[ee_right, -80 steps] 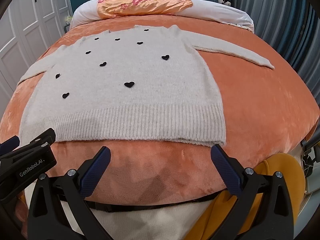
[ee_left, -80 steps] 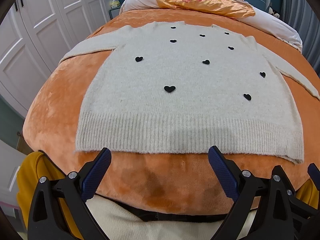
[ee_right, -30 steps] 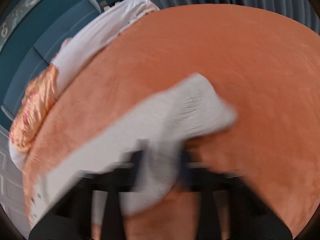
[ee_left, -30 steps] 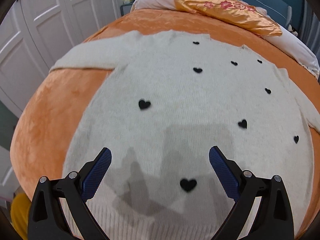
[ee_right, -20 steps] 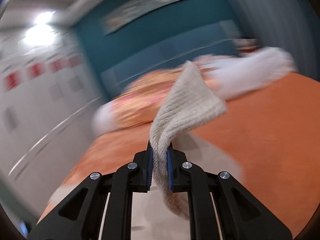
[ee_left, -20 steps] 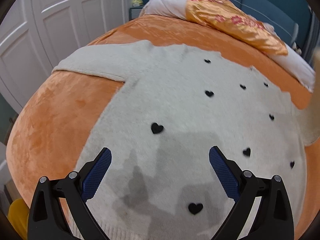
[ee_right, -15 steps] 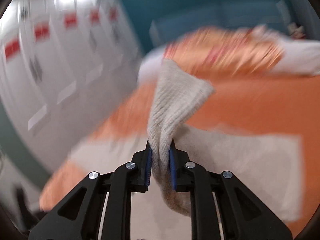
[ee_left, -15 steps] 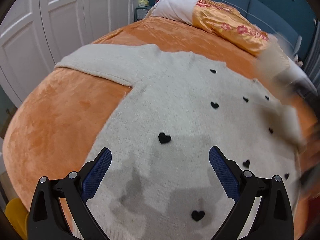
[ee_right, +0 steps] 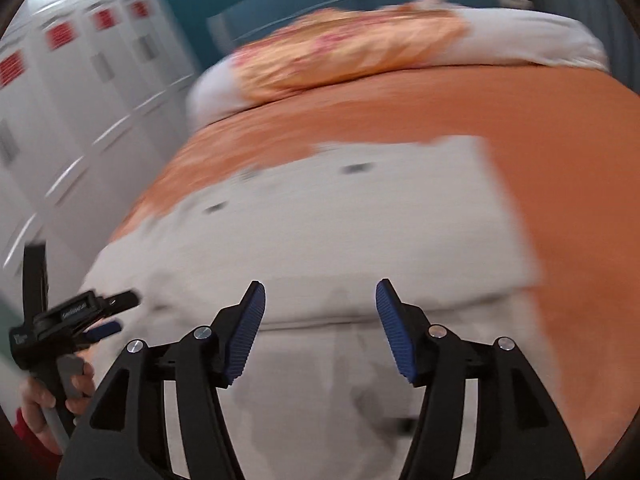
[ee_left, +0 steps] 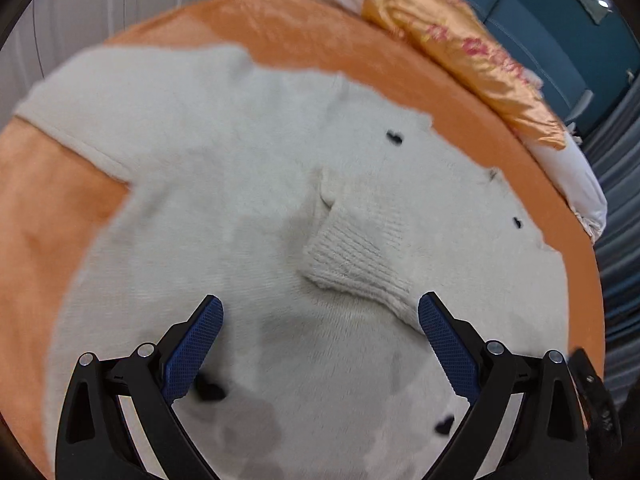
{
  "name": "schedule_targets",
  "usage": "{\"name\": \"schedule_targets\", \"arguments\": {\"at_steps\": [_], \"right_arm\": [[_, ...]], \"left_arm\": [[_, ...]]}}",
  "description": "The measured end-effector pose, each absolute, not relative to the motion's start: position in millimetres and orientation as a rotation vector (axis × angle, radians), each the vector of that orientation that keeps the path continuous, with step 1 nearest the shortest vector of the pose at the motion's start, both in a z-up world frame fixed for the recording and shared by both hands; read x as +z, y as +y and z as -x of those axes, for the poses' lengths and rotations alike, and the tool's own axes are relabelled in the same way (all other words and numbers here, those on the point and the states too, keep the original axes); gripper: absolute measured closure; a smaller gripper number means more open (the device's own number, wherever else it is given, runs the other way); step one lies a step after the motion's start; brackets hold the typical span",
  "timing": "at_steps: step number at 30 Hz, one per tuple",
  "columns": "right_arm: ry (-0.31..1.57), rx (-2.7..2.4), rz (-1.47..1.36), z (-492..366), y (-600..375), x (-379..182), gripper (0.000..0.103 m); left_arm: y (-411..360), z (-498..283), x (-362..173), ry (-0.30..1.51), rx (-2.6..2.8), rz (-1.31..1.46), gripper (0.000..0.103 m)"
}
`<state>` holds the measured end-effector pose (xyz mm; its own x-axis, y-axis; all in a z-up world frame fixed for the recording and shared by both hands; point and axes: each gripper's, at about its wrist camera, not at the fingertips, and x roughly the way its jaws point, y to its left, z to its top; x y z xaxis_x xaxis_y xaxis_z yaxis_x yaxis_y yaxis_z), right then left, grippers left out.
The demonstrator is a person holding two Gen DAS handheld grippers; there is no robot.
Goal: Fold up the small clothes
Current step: 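Grasp a sweater sleeve cuff with the right gripper and lay it across the body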
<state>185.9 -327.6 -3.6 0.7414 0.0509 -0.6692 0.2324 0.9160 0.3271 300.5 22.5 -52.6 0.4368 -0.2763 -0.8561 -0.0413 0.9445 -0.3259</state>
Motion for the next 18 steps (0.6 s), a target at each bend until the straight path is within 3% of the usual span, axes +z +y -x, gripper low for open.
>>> {"name": "schedule_targets", "arguments": {"at_steps": [3, 4, 5, 7, 8, 9, 10, 11, 13, 14, 18], "right_arm": [[0.742, -0.203, -0.461, -189.2, -367.4, -9.3, 0.047], [0.741, -0.220, -0.471, -189.3, -376.9, -15.6, 0.047], [0.748, -0.241, -0.476, -198.4, -386.1, -18.9, 0.047], [0.769, -0.251, -0.475, -210.3, -394.5, -27.6, 0.047], [0.786, -0.262, -0.464, -216.5, -393.7, -31.9, 0.047], [0.809, -0.270, -0.454, -227.0, -394.5, -37.1, 0.047], [0.837, -0.271, -0.448, -238.6, -393.9, -43.4, 0.047], [0.854, -0.273, -0.445, -245.4, -397.4, -44.7, 0.054], [0.858, -0.271, -0.437, -254.1, -394.5, -43.3, 0.081], [0.806, -0.259, -0.454, -247.8, -398.5, -32.3, 0.089], [0.481, -0.185, -0.514, -209.0, -391.1, 21.4, 0.090]], "left_arm": [[19.5, -306.9, -57.0, 1.098, -0.119, 0.348, 0.010], [18.1, -308.8, -55.4, 1.087, -0.118, 0.343, 0.019], [17.0, -311.5, -53.8, 1.080, -0.122, 0.336, 0.030], [13.5, -321.6, -50.8, 1.082, -0.157, 0.332, 0.067], [11.2, -327.9, -48.1, 1.083, -0.171, 0.329, 0.076], [9.9, -333.5, -43.9, 1.069, -0.180, 0.323, 0.095], [8.9, -337.6, -37.8, 1.047, -0.193, 0.315, 0.095], [6.3, -343.5, -27.4, 1.016, -0.216, 0.304, 0.096], [2.8, -349.3, -7.5, 0.952, -0.242, 0.276, 0.096], [0.5, -352.8, 10.0, 0.896, -0.255, 0.254, 0.097], [8.1, -348.0, 55.8, 0.714, -0.275, 0.257, 0.097]]}}
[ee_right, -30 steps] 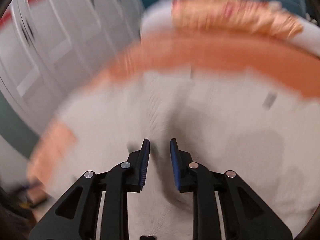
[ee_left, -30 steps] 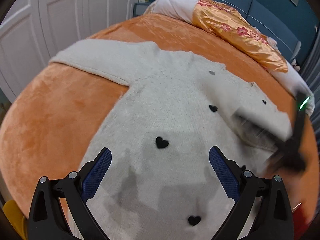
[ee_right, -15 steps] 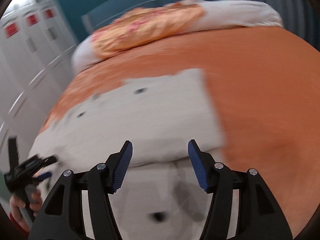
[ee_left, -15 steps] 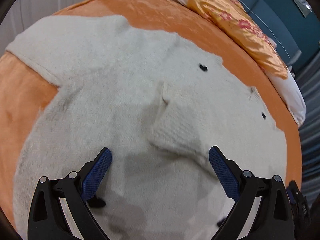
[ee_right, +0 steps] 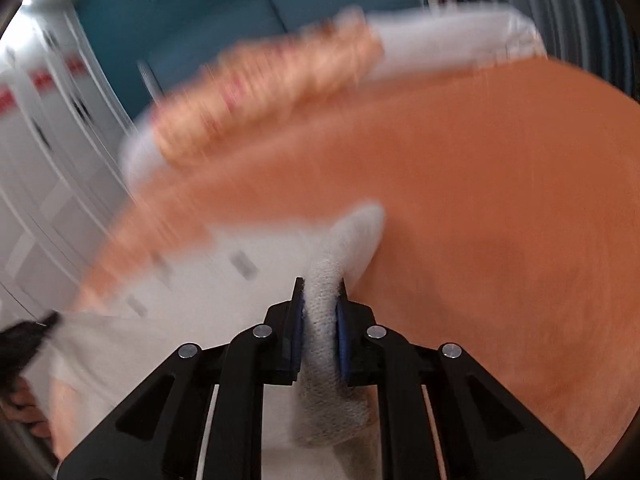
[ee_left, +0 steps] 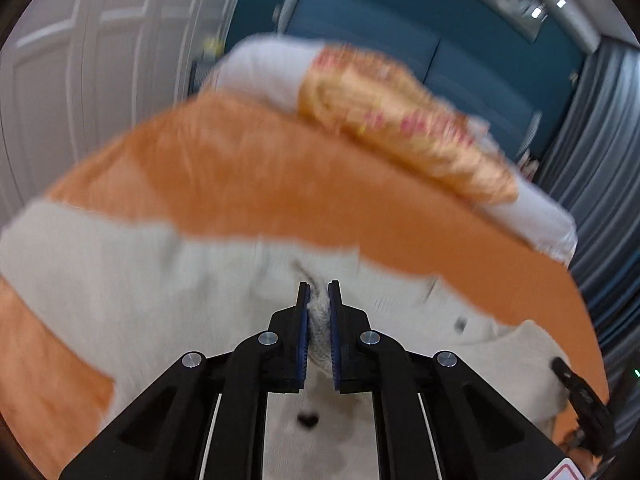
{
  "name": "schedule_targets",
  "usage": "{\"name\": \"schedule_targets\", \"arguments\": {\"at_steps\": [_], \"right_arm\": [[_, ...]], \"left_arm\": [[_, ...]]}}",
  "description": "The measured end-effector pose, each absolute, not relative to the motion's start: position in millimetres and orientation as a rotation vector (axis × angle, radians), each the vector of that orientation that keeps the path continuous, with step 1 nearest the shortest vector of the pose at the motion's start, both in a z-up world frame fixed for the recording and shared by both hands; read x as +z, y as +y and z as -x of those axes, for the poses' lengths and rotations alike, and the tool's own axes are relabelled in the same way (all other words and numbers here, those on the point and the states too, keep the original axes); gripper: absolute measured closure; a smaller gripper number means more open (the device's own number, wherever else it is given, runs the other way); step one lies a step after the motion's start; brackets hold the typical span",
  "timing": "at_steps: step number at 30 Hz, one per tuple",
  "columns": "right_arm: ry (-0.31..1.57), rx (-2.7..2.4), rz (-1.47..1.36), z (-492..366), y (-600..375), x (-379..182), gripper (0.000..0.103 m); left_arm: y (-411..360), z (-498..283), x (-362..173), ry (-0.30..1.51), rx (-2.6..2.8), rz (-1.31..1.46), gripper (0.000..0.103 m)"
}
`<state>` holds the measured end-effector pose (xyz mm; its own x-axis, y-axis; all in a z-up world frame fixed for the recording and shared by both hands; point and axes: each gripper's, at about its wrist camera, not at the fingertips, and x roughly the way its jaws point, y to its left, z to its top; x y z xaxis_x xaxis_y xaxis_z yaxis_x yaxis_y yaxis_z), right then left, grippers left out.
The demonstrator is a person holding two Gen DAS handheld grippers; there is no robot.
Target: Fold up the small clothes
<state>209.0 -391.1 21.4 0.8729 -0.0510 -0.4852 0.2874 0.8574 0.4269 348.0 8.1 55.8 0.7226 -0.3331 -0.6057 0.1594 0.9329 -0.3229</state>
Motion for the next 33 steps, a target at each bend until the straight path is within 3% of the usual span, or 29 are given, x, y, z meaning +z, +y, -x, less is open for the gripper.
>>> {"name": "schedule_targets", "arguments": {"at_steps": [2, 5, 8, 14, 19, 23, 26, 33], "right_arm": [[0.503, -0.224, -0.494, -207.3, -391.4, 7.3, 0.090], [0.776, -0.299, -0.500, -232.8, -401.9, -62.0, 0.090], [0.760, -0.295, -0.537, -230.3, -406.5, -61.1, 0.089], [0.678, -0.297, -0.464, -199.3, -389.8, -25.8, 0.085], [0.714, -0.195, -0.358, -188.1, -358.0, -30.4, 0.085], [0.807, -0.214, -0.409, -193.5, -372.4, -62.1, 0.103], [0.749, -0.299, -0.443, -183.0, -388.6, -49.4, 0.103], [0.804, -0.288, -0.382, -195.9, -385.1, -69.5, 0.103]], "left_arm": [[15.9, -345.7, 47.2, 0.700, -0.247, 0.254, 0.097], [12.0, -363.9, -26.8, 0.893, -0.188, 0.198, 0.098], [12.5, -368.3, -77.3, 0.988, -0.147, 0.185, 0.097], [10.4, -360.7, -73.2, 0.917, -0.142, 0.197, 0.093], [13.2, -348.1, -77.4, 0.867, -0.143, 0.188, 0.092], [11.9, -345.6, -76.5, 0.851, -0.141, 0.175, 0.092], [13.9, -343.5, -77.4, 0.842, -0.144, 0.184, 0.091], [15.3, -342.9, -79.1, 0.834, -0.148, 0.203, 0.090]]}}
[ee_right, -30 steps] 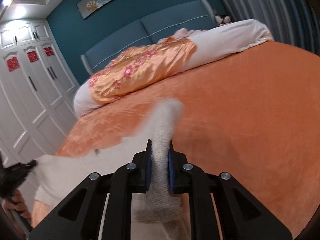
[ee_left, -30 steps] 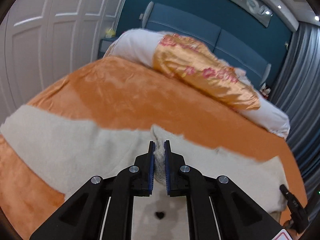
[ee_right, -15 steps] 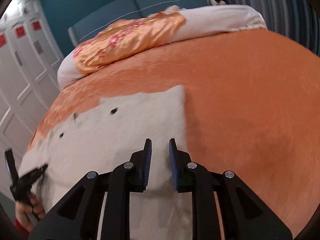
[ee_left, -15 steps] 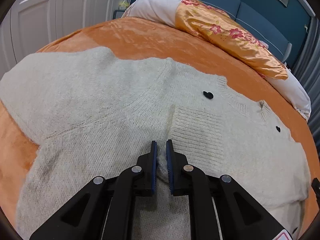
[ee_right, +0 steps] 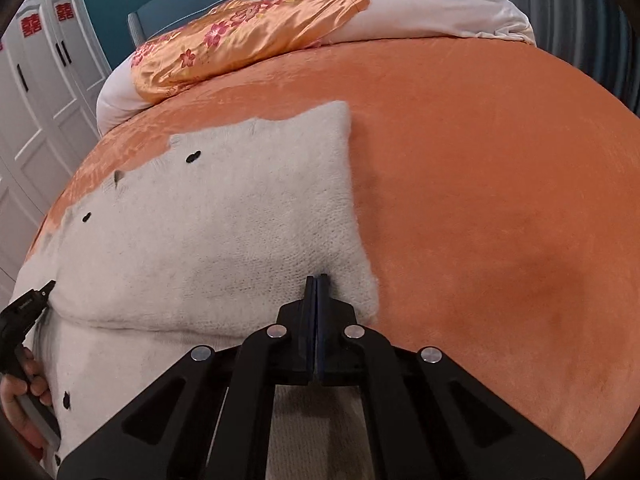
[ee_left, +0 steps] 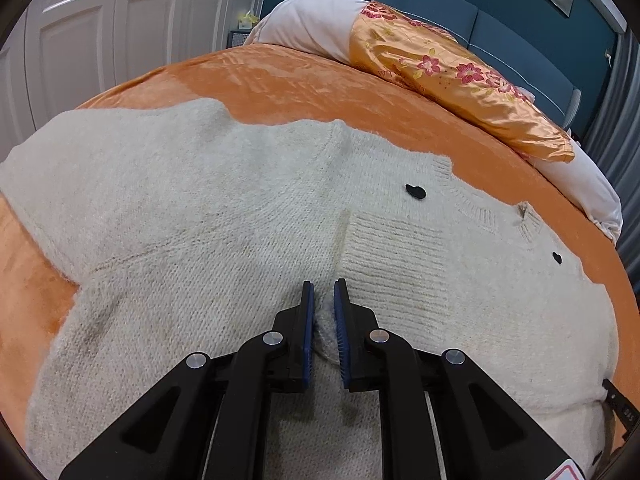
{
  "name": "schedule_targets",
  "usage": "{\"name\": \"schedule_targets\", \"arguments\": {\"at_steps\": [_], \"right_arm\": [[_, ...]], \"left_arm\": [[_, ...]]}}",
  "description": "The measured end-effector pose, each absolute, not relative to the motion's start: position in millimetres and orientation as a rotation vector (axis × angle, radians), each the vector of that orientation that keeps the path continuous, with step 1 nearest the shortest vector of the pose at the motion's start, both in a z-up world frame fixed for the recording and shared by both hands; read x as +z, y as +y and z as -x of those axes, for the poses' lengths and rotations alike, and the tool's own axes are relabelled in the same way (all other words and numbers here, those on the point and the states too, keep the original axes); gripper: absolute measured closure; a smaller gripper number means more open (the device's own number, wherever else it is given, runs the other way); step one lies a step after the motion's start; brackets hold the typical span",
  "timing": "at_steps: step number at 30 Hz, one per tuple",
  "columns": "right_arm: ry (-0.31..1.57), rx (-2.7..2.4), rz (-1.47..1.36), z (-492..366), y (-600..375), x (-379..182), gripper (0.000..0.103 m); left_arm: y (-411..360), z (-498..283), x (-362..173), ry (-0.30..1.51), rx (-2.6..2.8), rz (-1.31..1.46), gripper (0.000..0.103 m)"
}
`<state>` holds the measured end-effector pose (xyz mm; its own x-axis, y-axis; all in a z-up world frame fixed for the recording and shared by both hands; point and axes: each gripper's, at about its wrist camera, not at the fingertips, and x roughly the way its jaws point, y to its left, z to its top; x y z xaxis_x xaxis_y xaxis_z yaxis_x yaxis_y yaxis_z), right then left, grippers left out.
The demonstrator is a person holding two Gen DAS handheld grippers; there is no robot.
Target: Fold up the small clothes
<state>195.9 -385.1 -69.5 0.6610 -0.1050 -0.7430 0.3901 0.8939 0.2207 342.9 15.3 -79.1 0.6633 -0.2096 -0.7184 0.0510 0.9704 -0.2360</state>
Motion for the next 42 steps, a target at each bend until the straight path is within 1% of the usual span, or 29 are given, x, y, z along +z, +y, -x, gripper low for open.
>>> {"name": "schedule_targets", "arguments": {"at_steps": [6, 8, 10, 11, 13, 16, 21, 24, 29, 31, 32, 33, 34, 35, 36, 38, 42], "right_arm": [[0.794, -0.300, -0.349, -190.8, -375.8, -74.4, 0.103], [0.790, -0.307, -0.333, -192.2, -373.6, -73.4, 0.103], [0.783, -0.306, -0.335, -191.0, -373.3, -73.9, 0.103], [0.780, -0.305, -0.338, -190.5, -373.7, -74.1, 0.103], [0.776, -0.305, -0.337, -190.0, -373.5, -74.1, 0.103], [0.774, -0.310, -0.329, -190.1, -372.2, -74.2, 0.103], [0.773, -0.310, -0.327, -190.3, -371.6, -74.4, 0.103], [0.773, -0.310, -0.327, -190.3, -371.8, -74.6, 0.103], [0.774, -0.314, -0.321, -190.8, -370.4, -74.1, 0.103], [0.773, -0.313, -0.322, -190.6, -370.6, -74.1, 0.103], [0.773, -0.313, -0.322, -190.7, -370.4, -74.0, 0.103], [0.773, -0.313, -0.322, -190.7, -370.2, -74.0, 0.103], [0.773, -0.313, -0.321, -190.5, -370.6, -74.2, 0.103], [0.772, -0.312, -0.323, -190.4, -370.8, -74.1, 0.103], [0.770, -0.311, -0.326, -190.2, -371.2, -74.1, 0.103], [0.765, -0.305, -0.336, -189.7, -372.4, -74.2, 0.103], [0.756, -0.295, -0.356, -189.0, -375.2, -74.4, 0.103]], "left_arm": [[30.7, -333.8, -70.2, 0.860, -0.148, 0.274, 0.088], [48.9, -324.2, -63.4, 0.865, -0.133, 0.321, 0.082], [83.5, -313.9, -54.4, 0.858, -0.078, 0.380, 0.073], [104.5, -311.0, -50.8, 0.853, -0.065, 0.418, 0.071], [156.5, -310.7, -42.8, 0.846, 0.002, 0.483, 0.060], [237.8, -322.7, -33.0, 0.824, 0.140, 0.533, 0.052], [355.3, -360.0, -31.4, 0.834, 0.332, 0.644, 0.052], [399.0, -376.4, -40.3, 0.847, 0.368, 0.788, 0.052], [416.3, -401.4, -63.9, 0.914, 0.340, 0.909, 0.051], [416.4, -405.2, -65.4, 0.892, 0.364, 0.912, 0.051], [416.5, -406.9, -65.2, 0.883, 0.368, 0.919, 0.051], [420.0, -407.5, -63.9, 0.871, 0.364, 0.935, 0.058], [420.0, -407.9, -62.1, 0.856, 0.352, 0.952, 0.079], [419.1, -410.9, -61.0, 0.848, 0.334, 0.963, 0.091], [416.4, -413.7, -55.7, 0.844, 0.317, 0.958, 0.099], [407.3, -418.2, -38.4, 0.822, 0.312, 0.902, 0.099], [355.0, -425.2, 29.4, 0.733, 0.178, 0.697, 0.100]]}}
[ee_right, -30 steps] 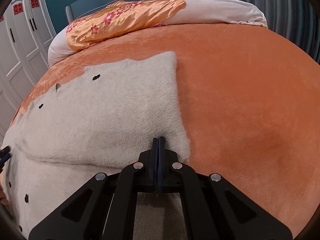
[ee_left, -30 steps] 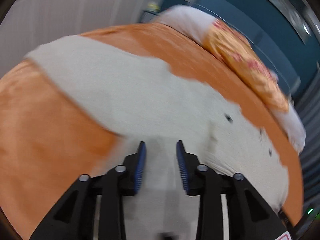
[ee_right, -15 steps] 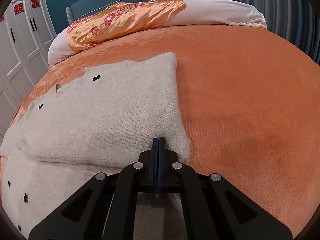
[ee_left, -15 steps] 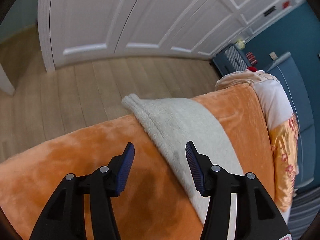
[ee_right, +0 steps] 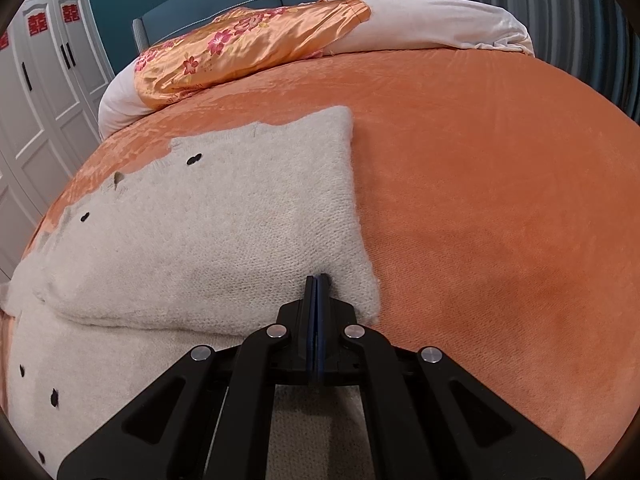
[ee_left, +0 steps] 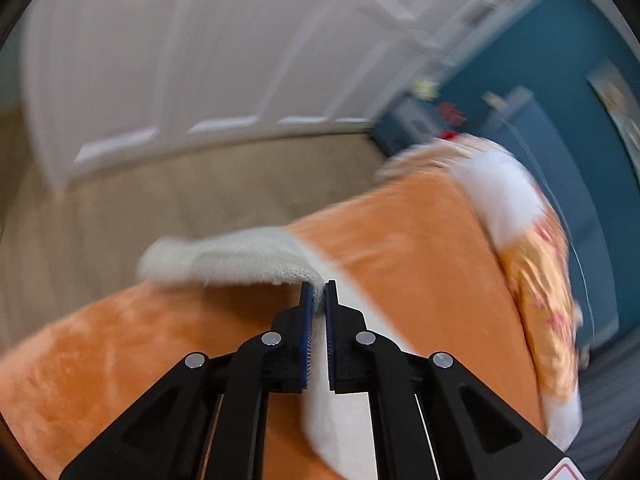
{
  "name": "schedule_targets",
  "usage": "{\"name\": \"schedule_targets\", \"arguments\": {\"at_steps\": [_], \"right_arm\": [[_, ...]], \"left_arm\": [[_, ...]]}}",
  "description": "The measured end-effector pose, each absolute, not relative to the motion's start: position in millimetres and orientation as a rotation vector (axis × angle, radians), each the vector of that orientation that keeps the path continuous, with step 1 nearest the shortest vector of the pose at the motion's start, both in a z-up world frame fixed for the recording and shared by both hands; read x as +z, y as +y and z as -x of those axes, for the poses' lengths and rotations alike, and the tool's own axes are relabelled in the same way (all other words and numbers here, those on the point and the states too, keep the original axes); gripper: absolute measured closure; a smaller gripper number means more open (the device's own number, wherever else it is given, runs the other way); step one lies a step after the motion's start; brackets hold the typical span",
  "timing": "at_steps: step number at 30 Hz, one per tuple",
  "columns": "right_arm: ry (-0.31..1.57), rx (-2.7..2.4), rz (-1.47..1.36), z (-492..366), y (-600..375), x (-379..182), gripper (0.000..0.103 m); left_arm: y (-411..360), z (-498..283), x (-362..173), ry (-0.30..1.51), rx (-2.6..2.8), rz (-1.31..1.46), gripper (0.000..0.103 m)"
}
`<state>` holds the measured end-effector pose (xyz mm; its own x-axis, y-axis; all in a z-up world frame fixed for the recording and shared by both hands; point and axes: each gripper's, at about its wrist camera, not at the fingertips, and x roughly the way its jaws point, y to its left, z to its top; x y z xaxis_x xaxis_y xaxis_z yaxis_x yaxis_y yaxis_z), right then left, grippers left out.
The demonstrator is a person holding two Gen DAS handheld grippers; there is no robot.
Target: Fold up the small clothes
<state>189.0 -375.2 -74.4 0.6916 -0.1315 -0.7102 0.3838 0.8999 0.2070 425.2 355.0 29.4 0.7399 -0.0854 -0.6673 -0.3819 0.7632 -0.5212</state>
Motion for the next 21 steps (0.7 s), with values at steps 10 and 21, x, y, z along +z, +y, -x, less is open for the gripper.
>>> {"name": "schedule_targets", "arguments": {"at_steps": [10, 21], "right_arm": [[0.740, -0.274, -0.393, -186.6, -380.9, -75.1, 0.103], [0.722, -0.235, -0.460, -182.3, -389.2, -77.2, 0.103]], "left_arm": [[51.7, -346.2, 150.0, 0.562, -0.474, 0.269, 0.103], [-63.9, -269.8, -25.2, 1.028, -0.533, 0.238, 0.094]]}}
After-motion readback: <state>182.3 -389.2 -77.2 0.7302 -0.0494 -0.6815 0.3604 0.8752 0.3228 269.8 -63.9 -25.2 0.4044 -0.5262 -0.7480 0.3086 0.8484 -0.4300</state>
